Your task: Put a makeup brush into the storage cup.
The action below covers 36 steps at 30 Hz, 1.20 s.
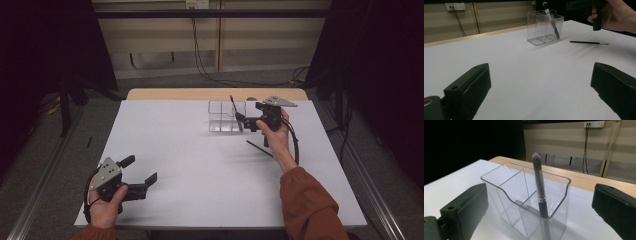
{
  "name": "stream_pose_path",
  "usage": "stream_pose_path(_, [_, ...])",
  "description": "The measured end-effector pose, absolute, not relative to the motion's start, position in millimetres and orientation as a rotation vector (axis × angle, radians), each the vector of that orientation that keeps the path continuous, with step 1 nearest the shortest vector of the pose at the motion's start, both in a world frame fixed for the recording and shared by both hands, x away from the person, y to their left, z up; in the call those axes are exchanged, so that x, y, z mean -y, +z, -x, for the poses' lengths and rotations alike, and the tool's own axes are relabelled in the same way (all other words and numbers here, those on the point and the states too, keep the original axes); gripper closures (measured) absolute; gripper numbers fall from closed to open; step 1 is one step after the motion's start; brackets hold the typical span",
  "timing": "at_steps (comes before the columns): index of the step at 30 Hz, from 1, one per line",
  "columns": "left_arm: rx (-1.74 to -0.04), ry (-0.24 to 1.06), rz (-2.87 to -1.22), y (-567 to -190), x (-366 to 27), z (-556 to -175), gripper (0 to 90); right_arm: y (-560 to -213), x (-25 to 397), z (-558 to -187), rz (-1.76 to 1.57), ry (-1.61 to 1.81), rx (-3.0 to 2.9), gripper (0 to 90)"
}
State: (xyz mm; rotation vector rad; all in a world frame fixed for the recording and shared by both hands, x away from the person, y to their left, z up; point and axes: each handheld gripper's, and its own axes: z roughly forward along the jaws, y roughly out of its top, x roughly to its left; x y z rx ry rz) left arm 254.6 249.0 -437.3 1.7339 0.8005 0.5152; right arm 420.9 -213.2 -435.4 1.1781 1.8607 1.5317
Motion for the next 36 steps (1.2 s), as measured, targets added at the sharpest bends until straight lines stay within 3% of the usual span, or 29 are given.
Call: stream_pose_path(36, [-0.818,0.536,-1.709,-436,-251,-254,2.9,-433,250,-339,-1.159,1.489,-1.895,0.3])
